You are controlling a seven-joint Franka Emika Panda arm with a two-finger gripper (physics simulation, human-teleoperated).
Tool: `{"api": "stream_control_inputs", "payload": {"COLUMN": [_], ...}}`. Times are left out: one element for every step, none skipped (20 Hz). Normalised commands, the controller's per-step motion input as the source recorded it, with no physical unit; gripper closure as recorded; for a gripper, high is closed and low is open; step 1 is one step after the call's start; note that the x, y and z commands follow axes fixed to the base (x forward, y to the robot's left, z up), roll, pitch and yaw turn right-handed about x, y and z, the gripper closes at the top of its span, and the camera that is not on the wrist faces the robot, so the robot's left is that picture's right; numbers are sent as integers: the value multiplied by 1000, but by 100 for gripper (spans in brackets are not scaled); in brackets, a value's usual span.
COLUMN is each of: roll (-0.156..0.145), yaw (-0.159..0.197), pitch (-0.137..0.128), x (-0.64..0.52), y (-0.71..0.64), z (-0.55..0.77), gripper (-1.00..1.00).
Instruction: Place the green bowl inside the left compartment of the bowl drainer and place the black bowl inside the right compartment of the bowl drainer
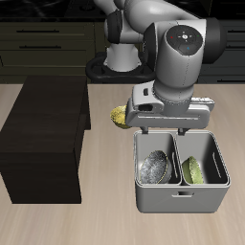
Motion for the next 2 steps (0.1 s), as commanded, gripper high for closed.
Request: {"api": "stream_control_inputs", "payload": {"roll": [11, -49], "yaw": [0, 6], "pitch": [3, -38], "x": [-25, 93], "y": [5, -98], "z": [6, 65], "gripper": [-100, -100]}}
